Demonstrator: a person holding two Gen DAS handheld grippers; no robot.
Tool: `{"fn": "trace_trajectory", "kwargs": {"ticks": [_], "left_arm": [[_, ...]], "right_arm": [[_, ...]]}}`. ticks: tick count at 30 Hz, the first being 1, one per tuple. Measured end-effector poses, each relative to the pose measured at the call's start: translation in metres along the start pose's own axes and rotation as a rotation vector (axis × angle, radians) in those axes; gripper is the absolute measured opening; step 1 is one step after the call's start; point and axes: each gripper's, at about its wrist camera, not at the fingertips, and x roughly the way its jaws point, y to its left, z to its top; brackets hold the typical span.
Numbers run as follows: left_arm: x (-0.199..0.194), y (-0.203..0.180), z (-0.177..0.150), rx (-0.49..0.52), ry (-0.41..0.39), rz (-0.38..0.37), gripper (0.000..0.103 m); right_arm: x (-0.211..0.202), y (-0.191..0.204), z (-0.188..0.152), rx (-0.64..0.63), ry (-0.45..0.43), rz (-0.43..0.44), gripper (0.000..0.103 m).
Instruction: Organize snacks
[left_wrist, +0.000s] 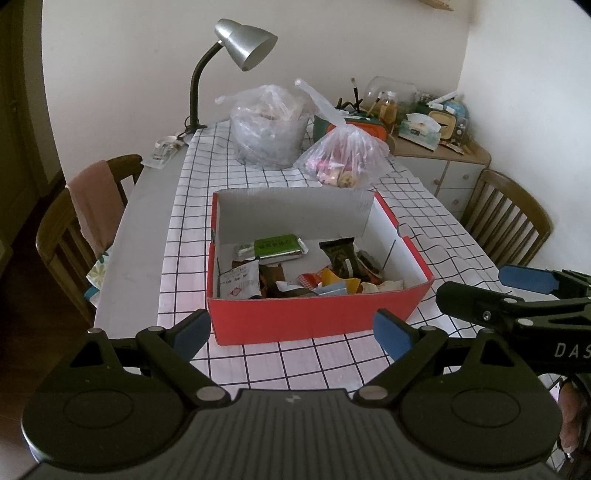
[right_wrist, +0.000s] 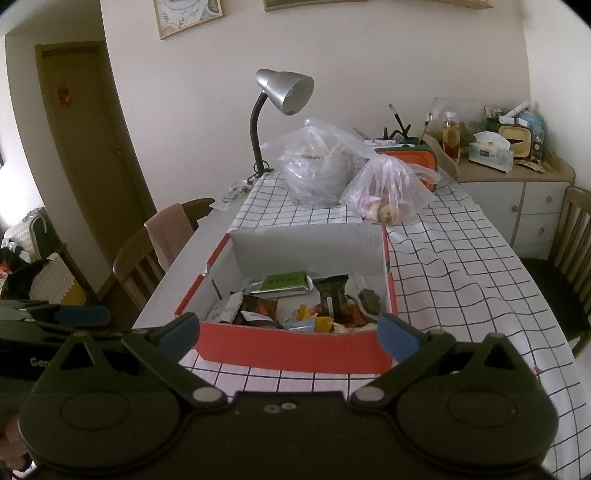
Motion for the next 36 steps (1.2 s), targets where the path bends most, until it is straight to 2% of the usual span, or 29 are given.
{"fn": "trace_trajectory", "kwargs": {"ticks": [36], "left_arm": [[0.0057, -0.0048, -0.0081, 0.004, 0.009, 0.001, 0.095]], "right_arm": [[0.0020, 0.0019, -0.0062, 0.019, 0.008, -0.005, 0.103]]}}
